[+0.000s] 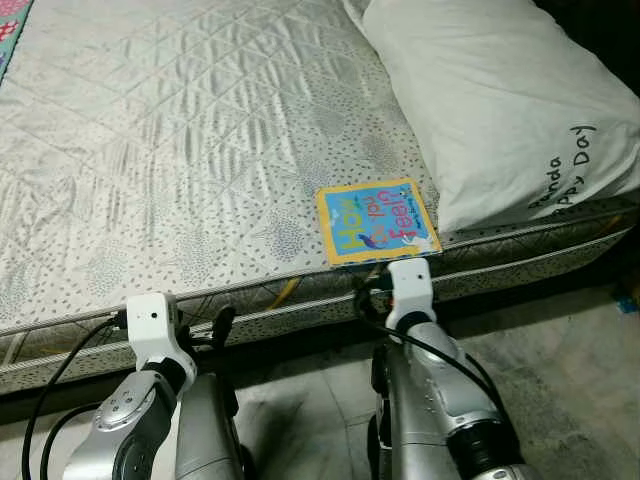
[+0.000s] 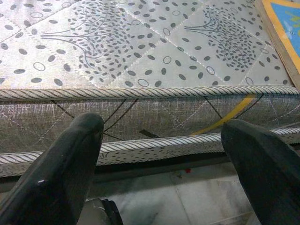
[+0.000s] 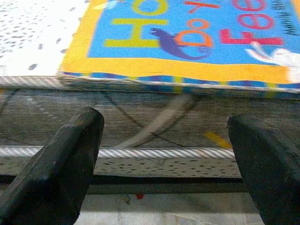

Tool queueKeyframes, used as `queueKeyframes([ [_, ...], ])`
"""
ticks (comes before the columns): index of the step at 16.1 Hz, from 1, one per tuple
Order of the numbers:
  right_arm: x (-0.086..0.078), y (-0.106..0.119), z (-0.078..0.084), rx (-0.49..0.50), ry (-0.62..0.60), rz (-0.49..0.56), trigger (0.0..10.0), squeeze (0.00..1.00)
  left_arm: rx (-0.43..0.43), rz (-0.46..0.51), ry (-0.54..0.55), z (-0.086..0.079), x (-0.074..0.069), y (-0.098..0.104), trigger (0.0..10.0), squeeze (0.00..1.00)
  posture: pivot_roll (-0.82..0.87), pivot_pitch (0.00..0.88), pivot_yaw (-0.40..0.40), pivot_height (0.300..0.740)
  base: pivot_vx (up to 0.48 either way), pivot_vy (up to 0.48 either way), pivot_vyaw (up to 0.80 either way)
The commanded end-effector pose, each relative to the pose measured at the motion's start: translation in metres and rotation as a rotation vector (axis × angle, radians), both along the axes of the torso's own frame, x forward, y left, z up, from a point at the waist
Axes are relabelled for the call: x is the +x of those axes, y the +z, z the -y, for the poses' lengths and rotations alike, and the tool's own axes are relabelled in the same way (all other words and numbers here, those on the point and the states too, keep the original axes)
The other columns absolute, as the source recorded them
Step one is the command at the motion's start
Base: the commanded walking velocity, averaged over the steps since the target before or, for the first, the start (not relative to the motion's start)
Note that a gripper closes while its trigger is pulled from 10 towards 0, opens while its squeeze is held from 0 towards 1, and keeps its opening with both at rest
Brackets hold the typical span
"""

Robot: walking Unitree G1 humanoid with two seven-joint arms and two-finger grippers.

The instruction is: Clean up the room

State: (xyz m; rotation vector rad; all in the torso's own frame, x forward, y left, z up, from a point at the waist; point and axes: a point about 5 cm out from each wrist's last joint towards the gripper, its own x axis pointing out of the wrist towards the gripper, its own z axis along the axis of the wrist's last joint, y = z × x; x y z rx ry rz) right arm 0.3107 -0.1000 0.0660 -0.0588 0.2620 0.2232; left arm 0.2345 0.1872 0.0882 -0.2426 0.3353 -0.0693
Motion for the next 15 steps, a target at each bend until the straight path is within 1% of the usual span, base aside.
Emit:
queueKeyframes([
  [1, -0.002, 0.002, -0.004, 0.0, 0.01, -0.007, 10.0, 0.0, 0.013, -0.019, 0.006, -0.004, -0.003, -0.004, 10.0, 0.0, -0.04, 0.219, 0.03, 0.549, 0.0, 0.0, 0.0],
  [4, -0.001, 0.001, -0.007, -0.004, 0.013, -0.015, 10.0, 0.0, 0.014, -0.019, 0.008, -0.004, -0.004, -0.004, 10.0, 0.0, -0.04, 0.225, 0.028, 0.549, 0.0, 0.0, 0.0],
  [6, 0.001, -0.003, -0.013, -0.012, 0.022, -0.024, 10.0, 0.0, 0.014, -0.021, 0.012, -0.005, -0.007, -0.003, 10.0, 0.0, -0.02, 0.239, 0.026, 0.549, 0.0, 0.0, 0.0],
  [9, 0.003, -0.004, -0.017, -0.016, 0.027, -0.031, 10.0, 0.0, 0.013, -0.023, 0.015, -0.005, -0.01, -0.002, 10.0, 0.0, -0.02, 0.245, 0.025, 0.549, 0.0, 0.0, 0.0],
  [15, 0.013, -0.006, -0.023, -0.035, 0.032, -0.037, 10.0, 0.0, 0.012, -0.032, 0.017, -0.006, -0.013, -0.002, 10.0, 0.0, -0.01, 0.255, 0.027, 0.549, 0.0, 0.0, 0.0],
])
